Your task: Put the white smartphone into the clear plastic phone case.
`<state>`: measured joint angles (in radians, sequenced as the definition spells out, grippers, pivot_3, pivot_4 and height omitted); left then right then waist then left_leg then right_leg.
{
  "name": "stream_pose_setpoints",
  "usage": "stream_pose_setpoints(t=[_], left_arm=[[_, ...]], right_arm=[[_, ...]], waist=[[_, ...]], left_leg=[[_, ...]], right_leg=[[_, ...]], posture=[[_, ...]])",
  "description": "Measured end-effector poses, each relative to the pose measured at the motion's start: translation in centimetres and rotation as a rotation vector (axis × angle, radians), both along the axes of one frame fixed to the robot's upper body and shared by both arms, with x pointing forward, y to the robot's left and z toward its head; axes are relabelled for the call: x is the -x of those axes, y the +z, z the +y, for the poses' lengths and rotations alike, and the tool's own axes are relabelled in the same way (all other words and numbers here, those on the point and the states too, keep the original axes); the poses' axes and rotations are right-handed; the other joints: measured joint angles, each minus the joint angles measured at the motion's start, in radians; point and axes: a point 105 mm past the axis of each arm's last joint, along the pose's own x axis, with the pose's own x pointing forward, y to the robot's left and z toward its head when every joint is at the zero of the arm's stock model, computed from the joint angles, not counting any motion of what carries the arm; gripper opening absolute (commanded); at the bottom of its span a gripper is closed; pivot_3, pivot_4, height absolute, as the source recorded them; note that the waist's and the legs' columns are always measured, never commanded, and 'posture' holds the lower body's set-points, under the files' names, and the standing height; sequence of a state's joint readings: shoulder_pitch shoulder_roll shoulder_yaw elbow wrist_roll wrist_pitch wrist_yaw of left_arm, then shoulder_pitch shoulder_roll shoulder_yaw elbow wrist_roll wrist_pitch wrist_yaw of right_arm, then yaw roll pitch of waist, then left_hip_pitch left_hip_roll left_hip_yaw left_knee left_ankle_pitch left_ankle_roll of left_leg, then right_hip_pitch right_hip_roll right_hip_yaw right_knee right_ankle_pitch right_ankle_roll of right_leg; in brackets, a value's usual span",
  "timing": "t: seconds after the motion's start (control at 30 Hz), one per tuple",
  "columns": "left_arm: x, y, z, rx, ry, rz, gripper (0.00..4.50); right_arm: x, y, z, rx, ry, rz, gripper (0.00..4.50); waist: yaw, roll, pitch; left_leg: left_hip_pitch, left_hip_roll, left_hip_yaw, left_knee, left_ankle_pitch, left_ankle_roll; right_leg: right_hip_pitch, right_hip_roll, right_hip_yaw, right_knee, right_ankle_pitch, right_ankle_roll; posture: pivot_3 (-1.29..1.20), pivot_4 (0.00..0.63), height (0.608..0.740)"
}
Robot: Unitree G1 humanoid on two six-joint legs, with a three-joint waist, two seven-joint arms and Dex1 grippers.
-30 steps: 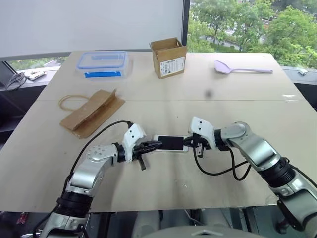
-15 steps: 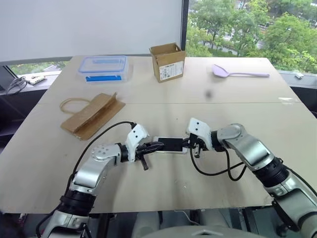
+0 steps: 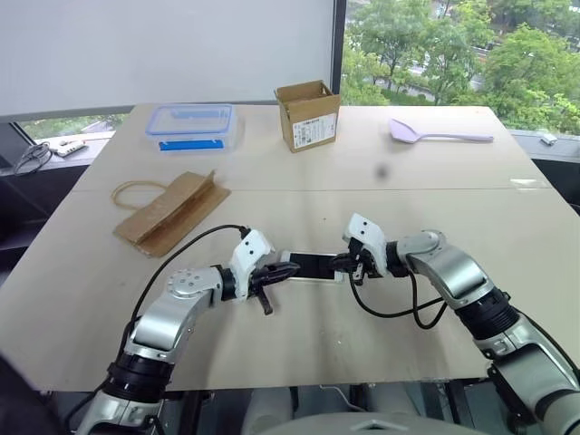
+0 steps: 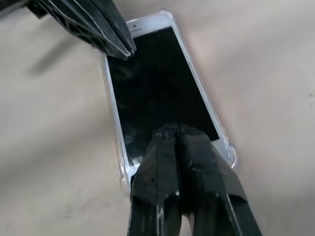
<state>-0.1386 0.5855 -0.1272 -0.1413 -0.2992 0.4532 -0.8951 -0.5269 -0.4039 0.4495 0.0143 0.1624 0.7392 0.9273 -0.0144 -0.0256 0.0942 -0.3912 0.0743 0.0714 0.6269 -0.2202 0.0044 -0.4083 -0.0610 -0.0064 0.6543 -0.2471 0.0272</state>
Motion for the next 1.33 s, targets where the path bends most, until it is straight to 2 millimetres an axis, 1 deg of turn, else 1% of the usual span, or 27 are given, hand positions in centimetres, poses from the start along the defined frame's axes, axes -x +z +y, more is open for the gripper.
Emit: stream_pose_setpoints(t=[0.13,0.23,0.33,0.43,0.5,0.53,0.57,0.6,0.63,0.73,0.77,0.8,0.87,0.93,1.0,1.1,1.17,1.23,1.33], left_arm=[[0.0,0.0,0.0,0.000,-0.001,-0.001,0.04],[0.0,0.0,0.0,0.001,-0.001,-0.001,0.04],[0.0,0.2,-0.2,0.019,-0.003,-0.010,0.04],[-0.2,1.1,-0.4,0.086,0.006,-0.036,0.04],[-0.5,2.6,-0.4,0.185,0.048,-0.080,0.04],[-0.7,3.4,-0.1,0.223,0.069,-0.103,0.28],[-1.1,4.3,0.2,0.258,0.093,-0.120,0.57],[-1.3,4.8,0.3,0.286,0.113,-0.128,0.75],[-1.6,5.7,0.7,0.325,0.140,-0.141,1.25],[-1.7,6.7,1.5,0.358,0.173,-0.166,2.62],[-1.7,6.8,1.5,0.363,0.180,-0.167,3.19],[-1.8,6.9,1.7,0.366,0.192,-0.166,3.65],[-1.9,7.0,2.3,0.366,0.224,-0.168,4.43],[-1.7,7.2,3.0,0.352,0.239,-0.170,4.43],[-1.0,7.2,3.8,0.331,0.251,-0.166,4.43],[1.0,6.1,5.3,0.264,0.265,-0.118,4.43],[2.1,5.5,5.7,0.231,0.261,-0.091,4.43],[3.6,4.6,6.2,0.198,0.257,-0.057,4.43],[4.5,3.9,7.1,0.185,0.294,-0.031,4.43]], right_arm=[[0.0,-0.1,0.0,-0.021,-0.014,0.011,0.00],[0.1,-0.1,-0.2,-0.039,-0.020,0.004,0.00],[0.5,-0.3,-0.8,-0.110,-0.032,-0.041,0.00],[1.1,0.1,-1.5,-0.173,-0.041,-0.093,0.00],[1.4,1.1,-2.1,-0.248,-0.073,-0.157,0.00],[1.5,1.4,-2.2,-0.271,-0.080,-0.166,0.29],[1.2,1.8,-2.5,-0.281,-0.107,-0.186,0.64],[0.8,2.1,-3.0,-0.286,-0.133,-0.201,0.81],[0.2,2.6,-4.1,-0.280,-0.192,-0.235,1.33],[-0.1,3.8,-6.2,-0.263,-0.270,-0.299,2.70],[-0.1,4.1,-6.6,-0.262,-0.285,-0.315,3.26],[0.2,4.5,-7.0,-0.262,-0.291,-0.327,3.72],[0.9,5.1,-7.9,-0.261,-0.307,-0.351,4.47],[1.6,5.5,-9.3,-0.244,-0.339,-0.366,4.47],[2.5,5.8,-10.6,-0.232,-0.370,-0.380,4.47],[4.5,5.8,-12.3,-0.214,-0.413,-0.376,4.47],[5.4,5.9,-13.0,-0.207,-0.431,-0.380,4.47],[6.7,5.8,-13.8,-0.180,-0.451,-0.385,4.47],[7.8,5.0,-15.1,-0.141,-0.496,-0.364,4.47]], waist=[[0.000,0.000,0.000],[0.002,0.001,0.000],[0.005,0.002,0.003],[0.008,0.001,0.013],[0.011,0.005,0.027],[0.011,0.005,0.030],[0.011,0.004,0.033],[0.011,0.004,0.036],[0.011,0.002,0.039],[0.011,0.001,0.049],[0.011,0.001,0.051],[0.011,0.001,0.053],[0.011,0.000,0.059],[0.011,-0.001,0.062],[0.009,-0.002,0.062],[0.006,-0.002,0.063],[0.005,-0.002,0.063],[0.006,-0.002,0.063],[0.008,-0.002,0.064]], left_leg=[[0.000,0.000,0.000,-0.003,0.000,0.000],[0.000,0.000,0.000,-0.006,0.000,0.000],[-0.003,0.000,-0.002,-0.008,0.000,0.000],[-0.008,-0.001,-0.002,-0.008,0.000,0.000],[-0.015,-0.002,-0.001,-0.009,0.002,0.003],[-0.021,-0.002,-0.002,-0.008,0.003,0.005],[-0.025,-0.003,-0.001,-0.008,0.003,0.005],[-0.025,-0.003,-0.001,-0.008,0.003,0.005],[-0.026,-0.003,0.000,-0.008,0.003,0.005],[-0.027,-0.002,-0.001,-0.009,0.002,0.004],[-0.027,-0.002,-0.001,-0.009,0.002,0.004],[-0.027,-0.001,-0.002,-0.009,0.002,0.003],[-0.027,-0.001,-0.002,-0.009,0.002,0.003],[-0.027,-0.001,-0.002,-0.009,0.002,0.002],[-0.027,-0.001,-0.001,-0.009,0.001,0.002],[-0.026,-0.001,-0.001,-0.009,0.001,0.001],[-0.026,-0.001,-0.002,-0.008,0.001,0.001],[-0.025,-0.001,-0.001,-0.008,0.001,0.001],[-0.025,-0.001,-0.002,-0.005,0.001,0.001]], right_leg=[[0.000,-0.010,-0.013,-0.002,0.000,0.000],[0.000,-0.011,-0.021,-0.006,0.000,0.000],[0.000,-0.012,-0.026,-0.011,0.000,0.000],[-0.001,-0.011,-0.027,-0.013,0.000,0.000],[-0.006,-0.009,-0.028,-0.013,0.001,0.000],[-0.012,-0.007,-0.029,-0.013,0.003,-0.003],[-0.015,-0.004,-0.029,-0.013,0.005,0.000],[-0.015,-0.003,-0.029,-0.013,0.006,0.001],[-0.015,-0.002,-0.030,-0.013,0.006,0.001],[-0.015,0.000,-0.032,-0.013,0.005,0.002],[-0.015,0.000,-0.032,-0.013,0.005,0.002],[-0.015,0.001,-0.033,-0.013,0.005,0.002],[-0.015,0.002,-0.033,-0.013,0.005,0.002],[-0.015,0.002,-0.033,-0.013,0.005,0.002],[-0.015,0.001,-0.032,-0.014,0.004,0.003],[-0.015,0.001,-0.032,-0.014,0.004,0.003],[-0.015,0.001,-0.032,-0.014,0.002,0.006],[-0.014,0.001,-0.032,-0.014,0.001,0.003],[-0.014,0.001,-0.032,-0.013,0.000,0.002]], posture=[[0.00,0.150,0.740],[0.00,0.150,0.740],[0.00,0.150,0.740],[0.00,0.150,0.740],[0.00,0.150,0.740],[0.00,0.150,0.740],[0.00,0.150,0.740],[0.00,0.150,0.740],[0.00,0.150,0.740],[0.00,0.150,0.740],[0.00,0.150,0.740],[0.00,0.150,0.740],[0.00,0.150,0.740],[0.00,0.150,0.740],[0.00,0.150,0.740],[0.00,0.150,0.740],[0.00,0.150,0.740],[0.00,0.150,0.740],[0.00,0.150,0.740]])
